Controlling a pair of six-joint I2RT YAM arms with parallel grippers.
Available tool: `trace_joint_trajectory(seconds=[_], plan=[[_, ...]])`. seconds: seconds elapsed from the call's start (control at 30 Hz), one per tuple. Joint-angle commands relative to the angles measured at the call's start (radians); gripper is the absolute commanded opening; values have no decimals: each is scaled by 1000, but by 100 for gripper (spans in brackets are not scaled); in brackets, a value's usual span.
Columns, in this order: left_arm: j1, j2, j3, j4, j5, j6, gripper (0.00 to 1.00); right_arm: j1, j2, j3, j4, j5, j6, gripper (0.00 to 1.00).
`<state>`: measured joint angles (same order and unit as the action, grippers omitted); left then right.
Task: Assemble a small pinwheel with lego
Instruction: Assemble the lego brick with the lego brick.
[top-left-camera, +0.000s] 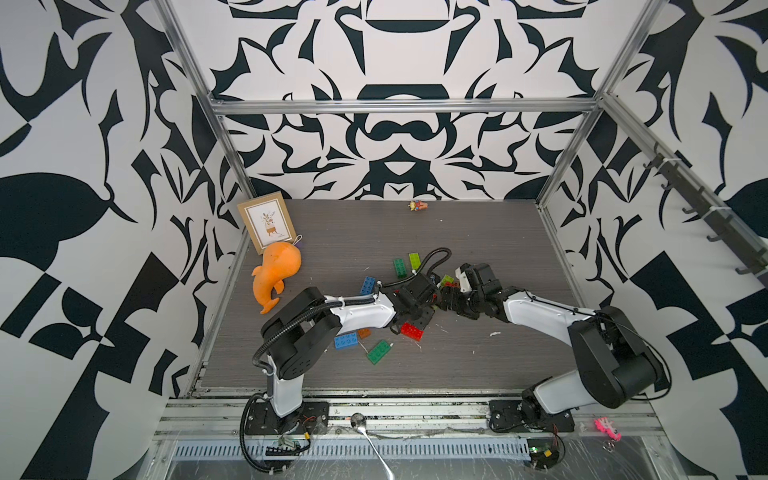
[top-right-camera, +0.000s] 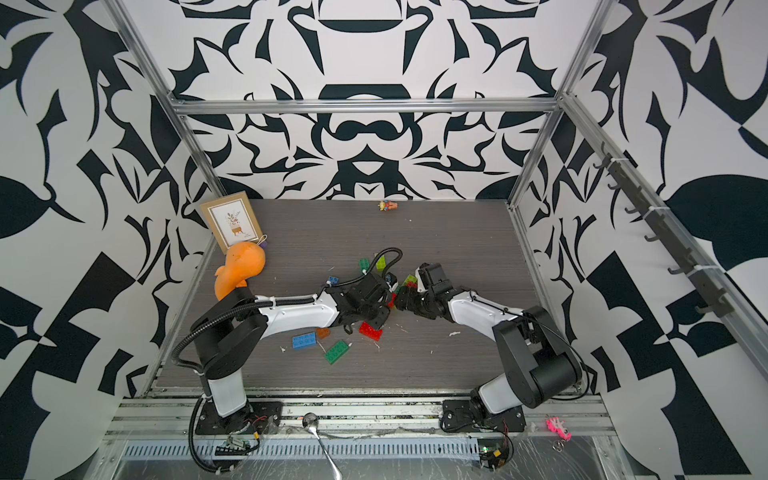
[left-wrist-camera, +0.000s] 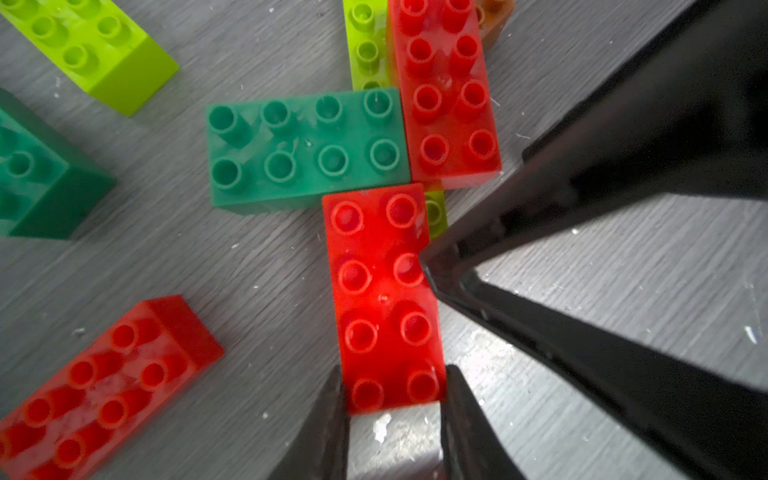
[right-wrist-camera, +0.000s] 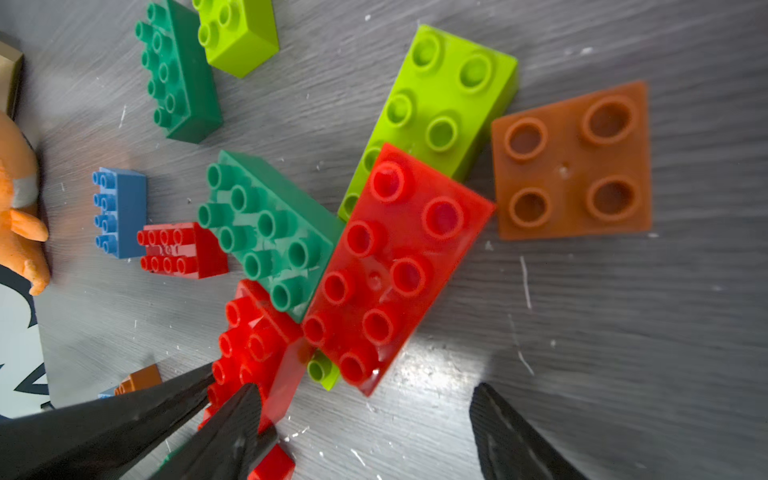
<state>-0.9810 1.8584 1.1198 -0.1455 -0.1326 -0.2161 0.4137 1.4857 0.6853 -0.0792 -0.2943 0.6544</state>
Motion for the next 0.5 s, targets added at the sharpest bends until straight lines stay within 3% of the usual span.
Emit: trace_joint_trajectory(seconds=[0.0, 0.47], plan=[[4, 21, 25, -28, 22, 3, 25, -1, -3, 42, 2, 30, 13, 82], [5, 30, 38, -16, 59, 5, 27, -1, 49, 56, -11, 89, 8, 81]])
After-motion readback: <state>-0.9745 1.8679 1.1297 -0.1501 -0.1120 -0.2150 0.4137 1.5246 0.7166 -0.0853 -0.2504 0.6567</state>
